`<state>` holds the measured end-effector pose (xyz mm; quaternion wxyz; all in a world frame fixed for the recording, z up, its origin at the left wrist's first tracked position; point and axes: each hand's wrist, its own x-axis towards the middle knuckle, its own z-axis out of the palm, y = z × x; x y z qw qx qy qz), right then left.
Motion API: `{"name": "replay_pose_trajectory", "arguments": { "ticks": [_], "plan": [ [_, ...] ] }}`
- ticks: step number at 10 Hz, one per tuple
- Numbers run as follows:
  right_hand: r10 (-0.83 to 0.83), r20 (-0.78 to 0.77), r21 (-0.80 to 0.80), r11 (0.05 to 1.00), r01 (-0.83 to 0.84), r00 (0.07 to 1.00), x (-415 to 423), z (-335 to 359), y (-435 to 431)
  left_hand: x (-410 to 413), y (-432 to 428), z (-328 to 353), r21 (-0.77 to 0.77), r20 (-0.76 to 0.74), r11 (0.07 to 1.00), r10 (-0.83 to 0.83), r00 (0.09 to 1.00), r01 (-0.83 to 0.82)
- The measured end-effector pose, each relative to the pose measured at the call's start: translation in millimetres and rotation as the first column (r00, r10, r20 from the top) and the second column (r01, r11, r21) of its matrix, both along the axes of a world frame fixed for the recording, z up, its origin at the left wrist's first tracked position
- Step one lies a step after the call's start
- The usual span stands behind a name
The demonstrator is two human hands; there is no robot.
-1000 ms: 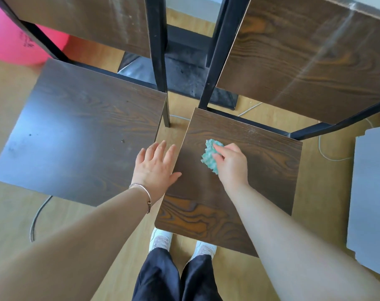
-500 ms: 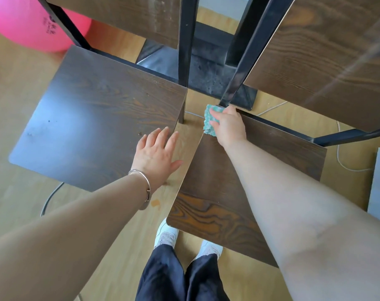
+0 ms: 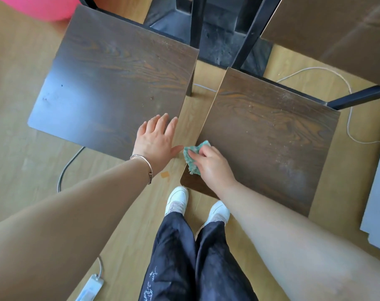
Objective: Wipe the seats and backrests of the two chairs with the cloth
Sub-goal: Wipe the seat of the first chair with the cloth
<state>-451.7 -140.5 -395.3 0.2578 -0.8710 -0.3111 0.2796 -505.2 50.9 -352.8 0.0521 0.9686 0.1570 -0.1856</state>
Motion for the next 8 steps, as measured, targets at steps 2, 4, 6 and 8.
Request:
{"name": "replay_pose_trajectory", "arguments": {
  "ticks": [2, 4, 6, 8],
  "plan": [
    [0.151, -0.122, -0.025, 0.988, -0.156, 0.981, -45, 2, -17, -24, -4, 0, -0.012, -0.023, 1.000, 0.000, 1.000, 0.000],
    [0.226, -0.160, -0.016, 0.973, -0.231, 0.961, -58, 17, -33, -19, -8, 0, -0.008, -0.042, 1.000, -0.002, 0.999, 0.002],
    [-0.141, 0.132, 0.085, 0.988, 0.131, 0.981, 57, 33, -46, 9, -13, -4, -0.007, -0.045, 1.000, -0.017, 0.999, 0.017],
    [-0.323, 0.182, 0.019, 0.945, 0.325, 0.929, 213, 39, -25, 61, -24, -5, -0.018, -0.014, 0.998, -0.063, 0.998, 0.062]
  ]
}}
